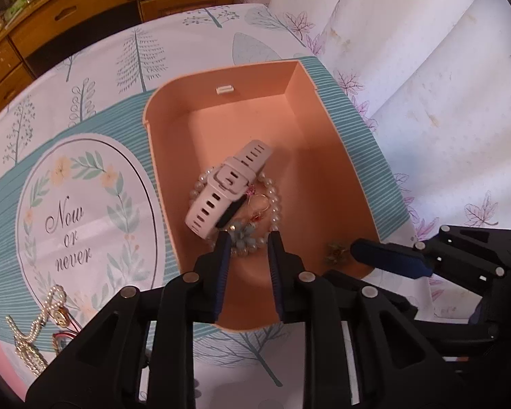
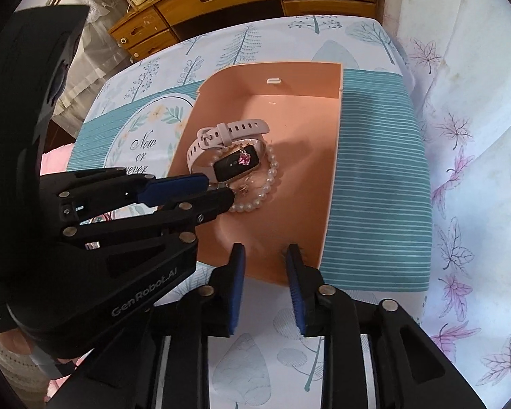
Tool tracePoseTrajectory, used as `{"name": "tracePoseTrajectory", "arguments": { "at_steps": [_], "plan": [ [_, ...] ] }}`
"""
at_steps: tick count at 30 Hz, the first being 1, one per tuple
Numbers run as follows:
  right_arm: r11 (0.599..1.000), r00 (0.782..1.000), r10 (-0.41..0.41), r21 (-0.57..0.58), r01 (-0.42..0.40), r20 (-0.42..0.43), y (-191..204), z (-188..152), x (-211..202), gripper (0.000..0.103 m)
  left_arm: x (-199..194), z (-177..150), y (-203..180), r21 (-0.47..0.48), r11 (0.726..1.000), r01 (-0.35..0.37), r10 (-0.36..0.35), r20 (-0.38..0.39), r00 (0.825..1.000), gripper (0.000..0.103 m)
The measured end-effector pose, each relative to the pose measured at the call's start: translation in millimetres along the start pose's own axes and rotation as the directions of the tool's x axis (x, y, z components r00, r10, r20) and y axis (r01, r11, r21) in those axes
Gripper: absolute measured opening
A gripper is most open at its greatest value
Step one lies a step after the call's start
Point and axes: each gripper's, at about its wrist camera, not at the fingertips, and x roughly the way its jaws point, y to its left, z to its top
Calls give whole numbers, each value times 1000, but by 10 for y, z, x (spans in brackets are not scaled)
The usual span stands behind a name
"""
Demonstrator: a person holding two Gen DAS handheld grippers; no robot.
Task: Organize jewelry
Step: 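Carry both brooches over the peach box and open both tools, then move the left tool to the gold hair comb while the right tool moves to the black bead bracelet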
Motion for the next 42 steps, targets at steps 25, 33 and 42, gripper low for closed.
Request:
{"name": "tracePoseTrajectory", "arguments": {
  "at_steps": [25,33,42],
  "plan": [
    [997,998,-48,-56,51,42,480,-269,-269,27,-682,-511,321,-32,999,-15,18,106,994,38],
    [993,997,-58,-102,63,58,782,-360,-399,27,-982,-832,590,-41,996,-78,83,157,984,38],
    [984,997,-47,-169,56,56,1231,-450,-445,28,-1293,-1343,1039,-79,988,-131,144,190,971,38]
  ]
}}
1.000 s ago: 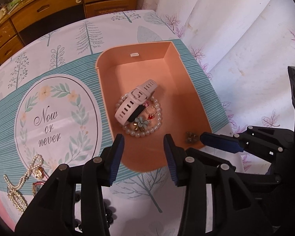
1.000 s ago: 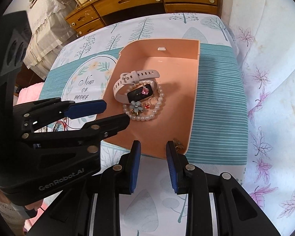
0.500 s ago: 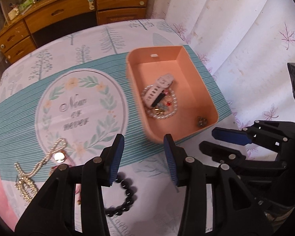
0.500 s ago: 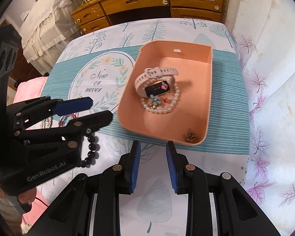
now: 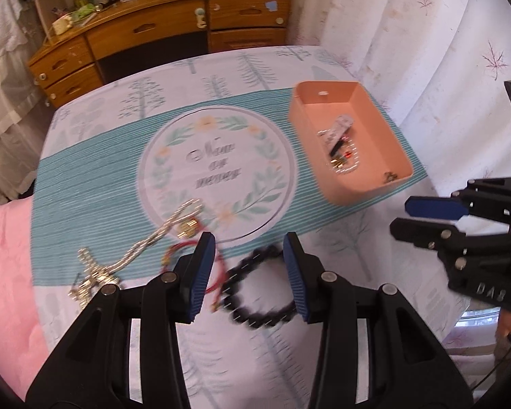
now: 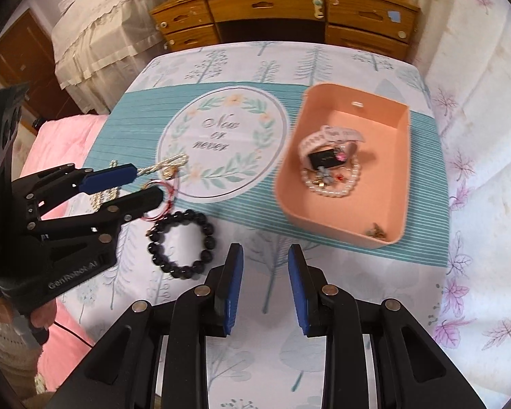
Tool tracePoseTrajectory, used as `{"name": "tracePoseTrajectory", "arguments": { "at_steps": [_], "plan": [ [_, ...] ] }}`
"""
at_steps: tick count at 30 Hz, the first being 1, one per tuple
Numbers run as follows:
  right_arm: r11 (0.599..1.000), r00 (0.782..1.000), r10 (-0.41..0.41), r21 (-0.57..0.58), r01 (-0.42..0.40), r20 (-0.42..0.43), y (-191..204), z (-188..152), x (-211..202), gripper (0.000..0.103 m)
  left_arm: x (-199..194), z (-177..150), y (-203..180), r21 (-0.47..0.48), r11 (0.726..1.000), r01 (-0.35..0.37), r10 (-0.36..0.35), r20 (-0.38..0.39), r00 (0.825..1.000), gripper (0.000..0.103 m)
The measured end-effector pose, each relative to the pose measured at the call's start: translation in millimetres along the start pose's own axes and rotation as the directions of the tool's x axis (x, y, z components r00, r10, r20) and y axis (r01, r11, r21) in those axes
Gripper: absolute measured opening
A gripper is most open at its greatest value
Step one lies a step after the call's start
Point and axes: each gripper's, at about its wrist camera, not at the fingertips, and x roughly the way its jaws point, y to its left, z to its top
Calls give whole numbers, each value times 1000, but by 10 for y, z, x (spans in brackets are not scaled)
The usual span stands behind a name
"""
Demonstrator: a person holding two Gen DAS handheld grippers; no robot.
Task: Organize jewelry
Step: 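Move the left tool to the gold hair comb while the right tool moves to the black bead bracelet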
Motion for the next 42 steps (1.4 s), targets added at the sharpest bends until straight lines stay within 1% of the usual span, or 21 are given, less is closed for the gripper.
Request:
{"name": "tracePoseTrajectory", "arguments": {
  "at_steps": [4,7,14,20,23,25,29,31,32,34,37,39,42],
  "plan": [
    [999,1000,12,-35,-12,-18,193,-4,88,32,-122,-193,326,-33,999,-28,28,2,1000,39],
    [998,999,20,-55,-23,-42,333,6,224,32,-205,-364,624,-71,996,-54,54,0,999,39],
    [995,992,13,-95,-25,-123,612,89,724,32,-256,-646,1293,-158,980,-120,116,-35,993,39],
    [992,985,-8,-129,-14,-173,782,155,1103,32,-108,-736,1678,-200,968,-153,137,-94,986,39],
    [989,983,-26,-146,0,-180,826,188,1212,32,22,-769,1821,-221,962,-160,134,-125,983,39],
    [989,982,-33,-149,6,-184,839,207,1261,32,108,-791,1886,-219,962,-163,135,-138,981,39],
    [985,984,-48,-170,18,-173,872,238,1317,32,258,-835,1926,-173,970,-170,143,-158,977,39],
    [982,985,-56,-189,24,-166,890,232,1331,31,297,-847,1863,-100,979,-176,161,-148,976,39],
    [979,985,-63,-200,29,-163,899,228,1340,31,312,-853,1807,-43,982,-184,177,-137,975,39],
    [975,985,-72,-219,37,-157,928,213,1351,30,330,-857,1708,40,980,-197,200,-120,972,39],
    [974,987,-64,-223,29,-151,920,192,1336,30,375,-837,1599,141,971,-193,207,-96,974,39],
    [976,988,-51,-216,18,-148,921,177,1330,29,403,-797,1554,190,964,-185,203,-83,976,39],
    [980,989,-29,-199,-1,-147,872,189,1312,29,447,-735,1537,238,957,-167,191,-82,978,39]
  ]
}}
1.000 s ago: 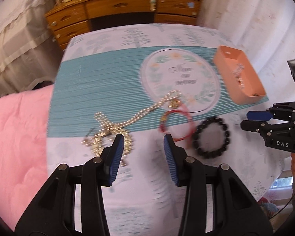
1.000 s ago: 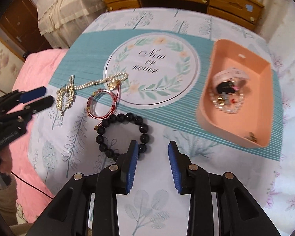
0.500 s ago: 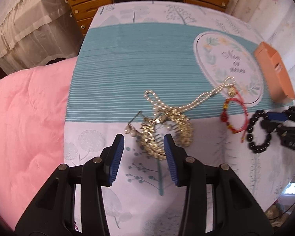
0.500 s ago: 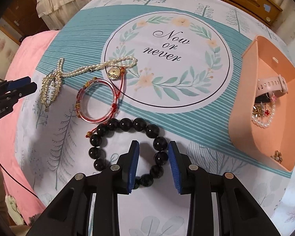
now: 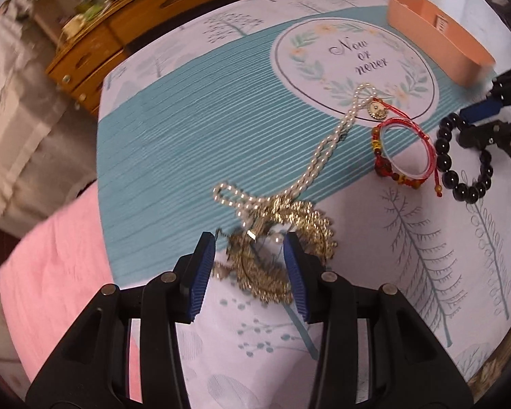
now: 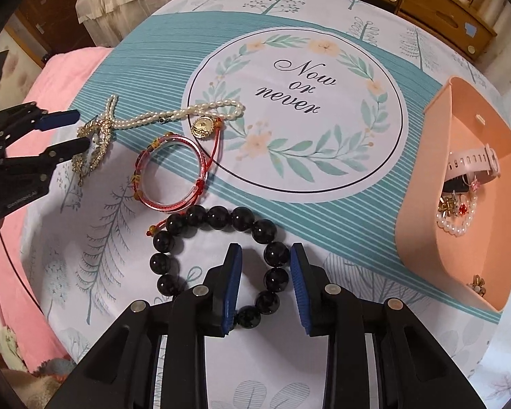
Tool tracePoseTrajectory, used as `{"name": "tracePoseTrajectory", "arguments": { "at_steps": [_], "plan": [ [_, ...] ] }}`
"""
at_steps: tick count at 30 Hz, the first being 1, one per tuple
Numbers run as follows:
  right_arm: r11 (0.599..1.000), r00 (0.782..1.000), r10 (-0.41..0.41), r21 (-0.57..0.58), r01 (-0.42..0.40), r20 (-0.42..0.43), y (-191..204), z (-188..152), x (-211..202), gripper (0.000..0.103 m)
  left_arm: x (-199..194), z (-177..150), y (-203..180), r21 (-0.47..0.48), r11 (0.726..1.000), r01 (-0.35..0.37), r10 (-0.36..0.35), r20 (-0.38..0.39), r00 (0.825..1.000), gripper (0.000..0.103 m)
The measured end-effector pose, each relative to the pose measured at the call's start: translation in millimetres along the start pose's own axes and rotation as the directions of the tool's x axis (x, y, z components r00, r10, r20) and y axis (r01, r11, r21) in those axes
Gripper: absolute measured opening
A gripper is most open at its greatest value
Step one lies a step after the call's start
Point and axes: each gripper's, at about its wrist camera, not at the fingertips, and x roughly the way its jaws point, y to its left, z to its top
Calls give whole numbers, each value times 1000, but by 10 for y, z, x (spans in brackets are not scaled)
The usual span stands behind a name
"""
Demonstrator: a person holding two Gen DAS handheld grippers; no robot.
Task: Organize jewelry
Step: 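Move the left tool to the gold hair comb while the right tool moves to the black bead bracelet, then grasp the gold hair comb with the left tool while the right tool grasps the black bead bracelet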
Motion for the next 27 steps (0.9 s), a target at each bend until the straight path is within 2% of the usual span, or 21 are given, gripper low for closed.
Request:
{"name": "tracePoseTrajectory", "arguments": {
  "at_steps": [5,9,11,13,17,27],
  "plan": [
    [1000,1000,8,9,-8,1,-32,-18,-36,29,99,92,43,53,998,39,-39,-11,999,37],
    [1000,1000,20,15,-20,5,-69,-35,-69,29,130,153,78,65,994,88,-87,-17,996,21],
    [999,1000,26,18,-27,8,-80,-41,-78,29,135,156,99,59,993,98,-97,-19,995,19],
    [999,1000,29,23,-30,9,-85,-51,-85,29,149,156,140,39,992,119,-118,-34,992,11],
    [999,1000,27,24,-28,10,-113,-46,-101,29,156,120,219,-28,982,185,-186,-80,979,10],
    [1000,1000,18,18,-19,6,-99,-43,-90,29,132,80,181,-15,988,155,-156,-73,985,13]
  ]
}}
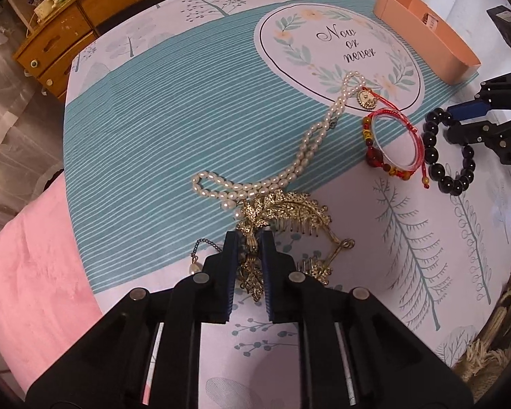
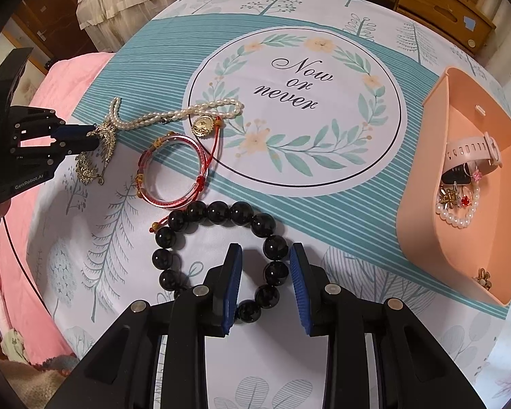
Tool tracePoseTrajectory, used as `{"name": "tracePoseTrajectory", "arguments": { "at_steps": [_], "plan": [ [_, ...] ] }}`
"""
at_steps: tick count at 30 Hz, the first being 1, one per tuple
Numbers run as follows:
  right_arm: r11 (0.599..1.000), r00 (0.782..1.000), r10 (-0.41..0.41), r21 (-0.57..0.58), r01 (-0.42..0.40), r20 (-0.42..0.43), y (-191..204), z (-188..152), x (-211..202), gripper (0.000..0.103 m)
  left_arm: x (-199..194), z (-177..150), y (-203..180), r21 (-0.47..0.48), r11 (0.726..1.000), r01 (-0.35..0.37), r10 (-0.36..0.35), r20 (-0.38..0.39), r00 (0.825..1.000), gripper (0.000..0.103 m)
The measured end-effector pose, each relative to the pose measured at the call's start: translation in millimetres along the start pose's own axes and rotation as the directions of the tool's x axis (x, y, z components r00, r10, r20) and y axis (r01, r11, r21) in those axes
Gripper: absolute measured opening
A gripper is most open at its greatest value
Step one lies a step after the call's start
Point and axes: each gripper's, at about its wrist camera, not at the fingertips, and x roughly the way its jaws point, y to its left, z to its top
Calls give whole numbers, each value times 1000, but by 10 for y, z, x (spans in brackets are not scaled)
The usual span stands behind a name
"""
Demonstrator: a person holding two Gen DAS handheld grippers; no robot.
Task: Organize jewelry
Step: 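Grasp the gold hair comb with the left tool while the right tool grasps the black bead bracelet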
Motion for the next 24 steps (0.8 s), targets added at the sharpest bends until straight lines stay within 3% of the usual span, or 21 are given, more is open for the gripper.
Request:
{"name": "tracePoseTrajectory", "arguments": {
  "at_steps": [2,4,8,11,12,13,15,18,20,24],
  "plan": [
    [1000,1000,-4,-1,4,-1,-13,-4,-6,29,-3,2,-10,0,1000,-17,17,-18,1000,20],
    [1000,1000,-7,0,7,0,15,5,-5,29,0,8,-4,-5,1000,-11,11,-30,999,36],
    [1000,1000,-6,2,6,3,-6,6,-13,29,18,-13,63,-51,998,41,-43,-24,999,40],
    [1000,1000,-6,6,6,3,2,-1,-12,29,23,-21,90,-82,995,60,-62,-17,998,37],
    [1000,1000,-4,8,4,4,10,1,-7,29,12,-30,82,-85,994,65,-67,-12,998,27],
    [1000,1000,-2,11,1,3,7,-1,-5,29,5,-34,85,-92,994,65,-66,-12,998,11],
    [1000,1000,11,19,-11,2,-7,-3,-15,29,-2,-41,124,-141,987,82,-85,-19,996,10],
    [999,1000,22,37,-22,2,-44,-17,-32,14,-21,-68,121,-186,980,69,-73,-15,997,8],
    [997,998,55,59,-56,11,-73,-35,-61,14,-53,-87,105,-211,976,61,-65,-10,998,7],
    [997,996,46,55,-50,71,-45,-84,-243,14,-203,-152,10,-235,971,49,-48,11,999,7]
  ]
}}
